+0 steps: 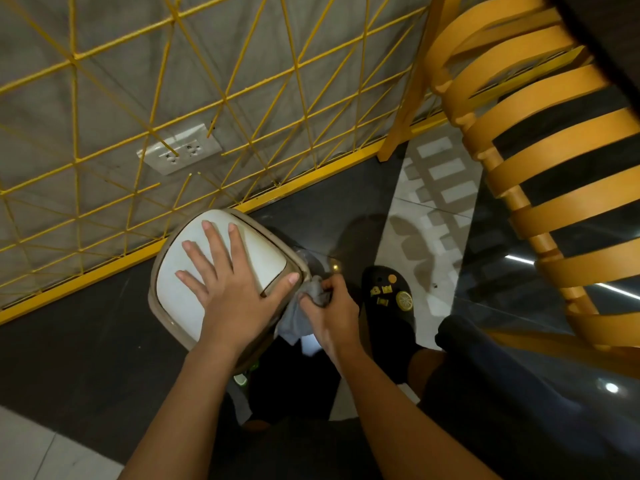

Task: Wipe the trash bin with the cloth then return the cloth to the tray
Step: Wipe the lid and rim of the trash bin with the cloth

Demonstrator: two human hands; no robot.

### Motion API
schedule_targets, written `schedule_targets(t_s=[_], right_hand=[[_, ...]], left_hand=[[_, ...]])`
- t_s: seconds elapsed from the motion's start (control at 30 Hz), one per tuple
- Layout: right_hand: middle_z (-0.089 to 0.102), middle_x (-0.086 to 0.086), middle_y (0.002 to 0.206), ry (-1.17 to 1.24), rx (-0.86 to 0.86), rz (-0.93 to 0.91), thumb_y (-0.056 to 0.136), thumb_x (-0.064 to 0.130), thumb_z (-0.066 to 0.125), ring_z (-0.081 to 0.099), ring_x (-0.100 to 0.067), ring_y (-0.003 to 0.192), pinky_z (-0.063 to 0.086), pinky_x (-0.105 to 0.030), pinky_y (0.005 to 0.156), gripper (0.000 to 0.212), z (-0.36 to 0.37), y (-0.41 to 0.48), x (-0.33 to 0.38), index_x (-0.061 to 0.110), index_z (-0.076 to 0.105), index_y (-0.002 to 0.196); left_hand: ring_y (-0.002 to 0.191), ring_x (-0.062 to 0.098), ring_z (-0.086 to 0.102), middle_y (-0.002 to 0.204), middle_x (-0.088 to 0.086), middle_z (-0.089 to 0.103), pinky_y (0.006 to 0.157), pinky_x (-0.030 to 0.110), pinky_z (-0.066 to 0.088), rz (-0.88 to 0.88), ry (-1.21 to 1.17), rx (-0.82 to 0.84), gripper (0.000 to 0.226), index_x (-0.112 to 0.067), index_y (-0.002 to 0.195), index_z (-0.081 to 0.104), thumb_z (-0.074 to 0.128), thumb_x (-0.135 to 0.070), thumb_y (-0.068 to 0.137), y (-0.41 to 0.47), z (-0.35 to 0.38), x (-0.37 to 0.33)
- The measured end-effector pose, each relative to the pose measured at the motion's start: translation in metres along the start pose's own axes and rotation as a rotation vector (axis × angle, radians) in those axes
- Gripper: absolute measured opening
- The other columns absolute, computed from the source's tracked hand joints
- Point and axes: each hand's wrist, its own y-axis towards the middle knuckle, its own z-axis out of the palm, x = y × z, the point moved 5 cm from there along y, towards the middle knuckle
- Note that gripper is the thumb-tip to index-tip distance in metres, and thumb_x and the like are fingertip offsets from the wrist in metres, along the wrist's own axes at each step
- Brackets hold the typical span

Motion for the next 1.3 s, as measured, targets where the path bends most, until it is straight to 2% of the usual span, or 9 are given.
schedule_targets(t_s=[0.13,0.37,0.47,0.6,0.77,0.87,0.93,1.07,1.3], right_hand=[[0.058,-0.009,0.102,-0.077,-0.012,-0.093,0.078,0.008,0.064,0.055,-0.015,0.088,0.037,-0.006,0.066,0.022,-0.001,0.004,0.015,0.020,0.049,0.088],[0.054,-0.008,0.105,-0.166,-0.088,-0.180,0.078,0.001,0.061,0.049,-0.012,0.087,0.031,-0.003,0.068,0.021,-0.006,0.011,0.032,0.009,0.062,0.098],[0.060,-0.008,0.107,-0.271,0.063,-0.192,0.082,0.003,0.060,0.051,-0.010,0.088,0.030,0.006,0.064,0.022,-0.006,0.030,0.049,0.010,0.063,0.103],[0.062,-0.009,0.112,-0.440,0.246,-0.182,0.084,0.014,0.063,0.052,-0.010,0.091,0.035,-0.015,0.081,0.024,-0.004,0.052,0.064,0.012,0.061,0.108],[0.060,-0.008,0.110,-0.360,0.253,-0.147,0.085,0.016,0.061,0.053,-0.013,0.098,0.034,-0.017,0.083,0.026,-0.001,0.050,0.062,0.013,0.057,0.111],[0.054,0.000,0.093,-0.215,0.227,-0.101,0.085,0.012,0.060,0.050,-0.010,0.085,0.035,0.003,0.064,0.013,-0.005,0.037,0.047,0.018,0.054,0.096],[0.054,0.000,0.086,-0.185,0.207,-0.090,0.084,0.011,0.062,0.050,-0.011,0.080,0.036,0.002,0.052,0.012,-0.008,0.032,0.038,0.017,0.052,0.088],[0.053,0.000,0.088,-0.259,0.219,-0.112,0.081,0.012,0.065,0.050,-0.012,0.084,0.040,-0.017,0.073,0.015,-0.010,0.039,0.045,0.018,0.053,0.087],[0.059,-0.006,0.097,-0.312,0.197,-0.213,0.085,0.014,0.060,0.055,-0.015,0.094,0.036,-0.017,0.078,0.017,0.006,0.046,0.065,0.011,0.057,0.102]], left_hand=[[0.135,0.036,-0.029,0.150,0.006,-0.031,0.106,0.057,-0.015,0.001,0.052,-0.010,0.106,-0.020,0.145,-0.016,0.029,-0.076,0.066,0.003,0.002,0.001],[0.134,0.037,-0.031,0.150,0.006,-0.032,0.106,0.056,-0.015,0.004,0.091,-0.010,0.103,-0.021,0.144,-0.016,0.041,-0.070,0.075,0.005,0.008,-0.001],[0.135,0.038,-0.030,0.150,0.007,-0.031,0.107,0.057,-0.014,0.003,0.105,-0.015,0.102,-0.020,0.145,-0.015,0.043,-0.069,0.076,0.006,0.007,0.001],[0.135,0.038,-0.030,0.150,0.007,-0.030,0.106,0.058,-0.014,0.012,0.087,-0.022,0.102,-0.019,0.145,-0.013,0.043,-0.069,0.076,0.007,0.006,0.004],[0.135,0.039,-0.027,0.151,0.008,-0.027,0.106,0.059,-0.014,0.004,0.080,-0.061,0.100,-0.018,0.146,-0.010,0.042,-0.068,0.077,0.006,0.006,0.003],[0.135,0.040,-0.028,0.152,0.010,-0.026,0.105,0.058,-0.016,0.002,0.080,-0.083,0.100,-0.018,0.146,-0.009,0.039,-0.070,0.076,0.006,0.006,0.002],[0.134,0.040,-0.029,0.151,0.011,-0.026,0.105,0.056,-0.017,0.007,0.082,-0.087,0.100,-0.017,0.146,-0.008,0.038,-0.071,0.075,0.005,0.006,0.002],[0.135,0.042,-0.027,0.151,0.013,-0.025,0.106,0.056,-0.017,0.029,0.092,-0.105,0.099,-0.015,0.147,-0.006,0.041,-0.069,0.077,0.005,0.006,0.003],[0.137,0.041,-0.021,0.153,0.013,-0.019,0.108,0.055,-0.013,0.032,0.106,-0.125,0.098,-0.015,0.147,-0.003,0.039,-0.068,0.077,0.006,0.009,0.003]])
